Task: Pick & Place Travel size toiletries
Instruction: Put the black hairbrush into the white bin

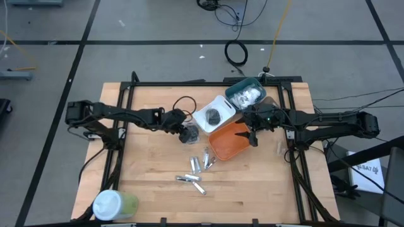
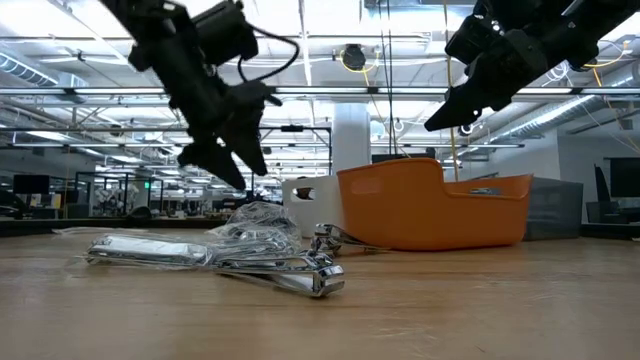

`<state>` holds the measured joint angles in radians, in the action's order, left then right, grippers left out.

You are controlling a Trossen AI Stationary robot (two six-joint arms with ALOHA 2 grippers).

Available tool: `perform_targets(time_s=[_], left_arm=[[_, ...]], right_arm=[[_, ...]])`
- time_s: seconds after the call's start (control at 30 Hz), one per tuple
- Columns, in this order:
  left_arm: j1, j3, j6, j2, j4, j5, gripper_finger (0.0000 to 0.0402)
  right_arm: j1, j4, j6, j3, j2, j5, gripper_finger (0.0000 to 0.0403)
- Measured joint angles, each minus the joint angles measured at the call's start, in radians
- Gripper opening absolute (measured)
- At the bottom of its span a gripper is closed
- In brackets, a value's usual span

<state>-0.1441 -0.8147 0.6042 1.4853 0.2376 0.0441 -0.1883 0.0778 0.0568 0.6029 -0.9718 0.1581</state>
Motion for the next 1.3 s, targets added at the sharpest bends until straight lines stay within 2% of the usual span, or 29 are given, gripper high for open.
perform_targets(time_s=[0.27,0.53,0.7,0.9,1.3], left_arm=[[-0.091,0.083,0.001,-0.001,-0.063,-0.012,0.0268],[-0.124,0.092,-0.023,0.03,-0.111,-0.102,0.0291],[-0.123,0.093,-0.052,0.097,-0.196,-0.18,0.0288],[-0.123,0.092,-0.052,0.148,-0.231,-0.199,0.0278],[-0.122,0.091,-0.089,0.158,-0.248,-0.315,0.0273]], right_arm=[[0.0,0.0,-0.006,0.0,0.0,0.0,0.0256],[0.0,0.0,0.003,0.0,0.0,0.0,0.0256],[0.0,0.001,0.004,0.0,0.0,0.0,0.0256],[0.0,0.001,0.004,0.0,0.0,0.0,0.0256],[0.0,0.001,0.007,0.0,0.0,0.0,0.0256]])
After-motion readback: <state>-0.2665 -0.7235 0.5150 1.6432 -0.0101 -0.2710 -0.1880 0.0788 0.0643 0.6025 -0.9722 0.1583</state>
